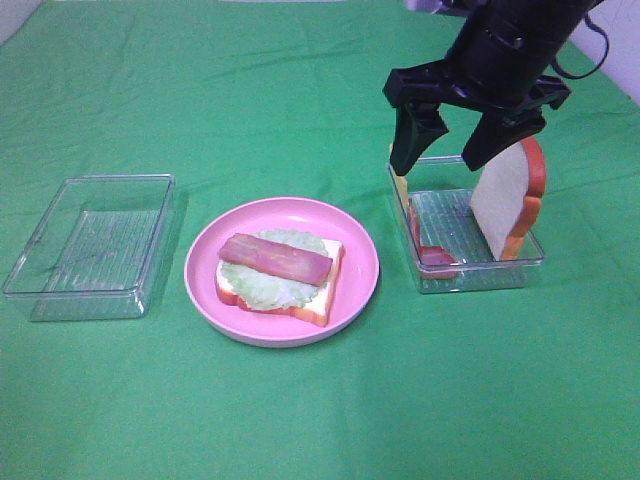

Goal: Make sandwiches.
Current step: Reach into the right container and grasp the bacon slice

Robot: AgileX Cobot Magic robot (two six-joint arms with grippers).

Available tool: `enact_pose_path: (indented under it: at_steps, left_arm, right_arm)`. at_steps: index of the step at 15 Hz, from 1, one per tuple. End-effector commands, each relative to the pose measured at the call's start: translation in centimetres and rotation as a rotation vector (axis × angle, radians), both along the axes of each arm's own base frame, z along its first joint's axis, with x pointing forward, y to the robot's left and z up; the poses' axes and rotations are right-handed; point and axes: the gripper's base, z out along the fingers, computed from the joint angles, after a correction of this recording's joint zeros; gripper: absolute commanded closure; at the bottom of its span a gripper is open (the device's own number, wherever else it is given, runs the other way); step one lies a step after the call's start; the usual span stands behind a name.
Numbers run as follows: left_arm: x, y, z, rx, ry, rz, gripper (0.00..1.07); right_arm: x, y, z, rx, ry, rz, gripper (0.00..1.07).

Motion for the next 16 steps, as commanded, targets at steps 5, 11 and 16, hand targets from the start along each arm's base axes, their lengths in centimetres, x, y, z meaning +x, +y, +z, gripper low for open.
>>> enact_pose_path:
  at_steps: [5,11,16]
  left_arm:
    - [-0.2,0.1,0.0,-0.015,-0.025,-0.009,0.21]
    - [-0.2,0.1,0.0,-0.015,-0.025,-0.009,0.21]
    - [-0.2,0.1,0.0,-0.015,-0.025,-0.009,0.21]
  right_arm:
    - [5.1,1.5,-5.0,-0.130,0.141,0.015,0.34]
    - [5.9,1.6,-8.1,-0.173,0.212,0.025,0.44]
    - [6.1,1.7,-8.6,-0.170,0.207,0.015,0.73]
